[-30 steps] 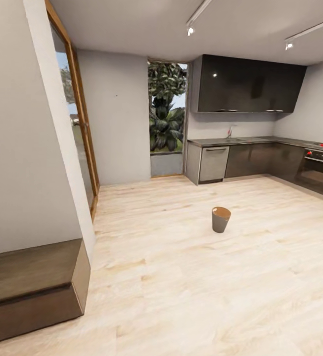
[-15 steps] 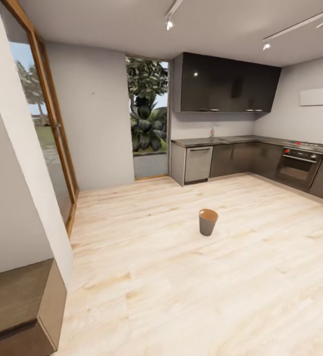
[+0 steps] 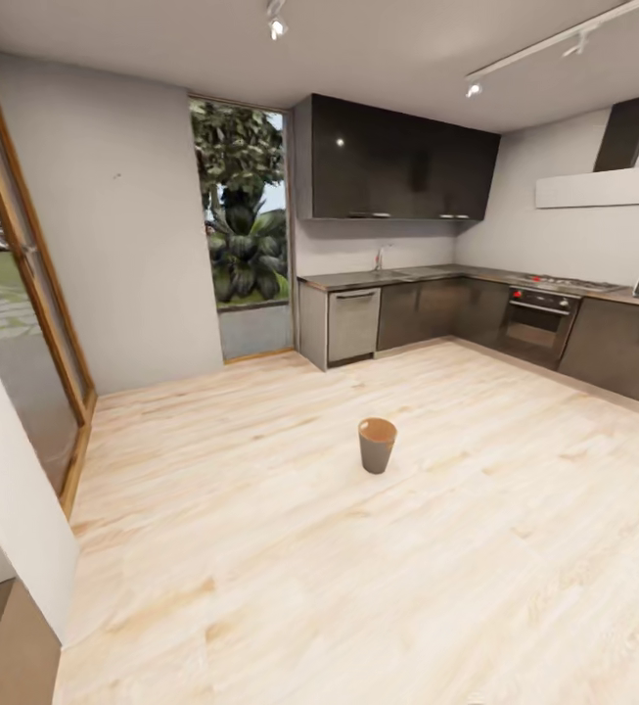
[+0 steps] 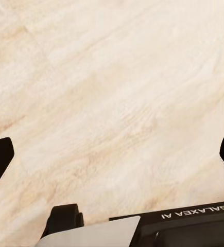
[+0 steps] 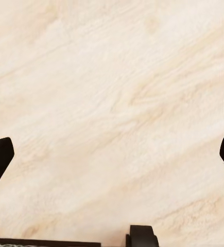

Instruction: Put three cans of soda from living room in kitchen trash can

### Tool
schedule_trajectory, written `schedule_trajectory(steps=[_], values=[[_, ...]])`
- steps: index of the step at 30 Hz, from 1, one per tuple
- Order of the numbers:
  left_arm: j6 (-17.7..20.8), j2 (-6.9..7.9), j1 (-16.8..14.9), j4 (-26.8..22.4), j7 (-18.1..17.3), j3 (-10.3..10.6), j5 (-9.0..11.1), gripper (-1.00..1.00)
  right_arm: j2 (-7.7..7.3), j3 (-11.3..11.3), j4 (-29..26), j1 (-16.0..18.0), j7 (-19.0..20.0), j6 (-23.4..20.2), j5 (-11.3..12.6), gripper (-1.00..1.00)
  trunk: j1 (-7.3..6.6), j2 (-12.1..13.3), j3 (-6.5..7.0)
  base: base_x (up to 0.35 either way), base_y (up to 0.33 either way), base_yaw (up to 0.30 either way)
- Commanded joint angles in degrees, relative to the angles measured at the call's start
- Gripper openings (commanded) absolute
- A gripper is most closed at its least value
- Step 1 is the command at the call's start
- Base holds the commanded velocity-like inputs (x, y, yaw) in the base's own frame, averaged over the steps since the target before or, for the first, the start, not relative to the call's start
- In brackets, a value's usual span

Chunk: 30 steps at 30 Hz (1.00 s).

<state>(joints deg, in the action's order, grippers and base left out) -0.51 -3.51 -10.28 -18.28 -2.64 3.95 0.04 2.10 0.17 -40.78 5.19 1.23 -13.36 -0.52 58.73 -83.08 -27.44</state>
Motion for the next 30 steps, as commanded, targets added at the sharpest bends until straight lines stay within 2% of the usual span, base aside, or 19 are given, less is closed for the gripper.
schedule_trajectory(steps=[1,13,30], values=[[0.00,0.00,0.00,0.00,0.00,0.00,0.01,1.00,0.00,0.00,0.00,0.00,0.00,0.00,0.00,1.00,0.00,0.00,-0.03,0.344,-0.005,-0.217],[-0.06,0.00,0.00,0.04,-0.01,0.00,0.10,1.00,0.10,0.01,0.00,-0.01,0.00,0.00,0.03,1.00,0.00,0.00,-0.36,0.344,-0.001,-0.137],[-0.17,0.00,0.00,0.28,-0.05,-0.06,0.38,1.00,0.35,0.18,0.17,-0.01,0.00,1.49,-0.01,1.00,0.00,0.00,-0.44,0.344,0.000,-0.017]])
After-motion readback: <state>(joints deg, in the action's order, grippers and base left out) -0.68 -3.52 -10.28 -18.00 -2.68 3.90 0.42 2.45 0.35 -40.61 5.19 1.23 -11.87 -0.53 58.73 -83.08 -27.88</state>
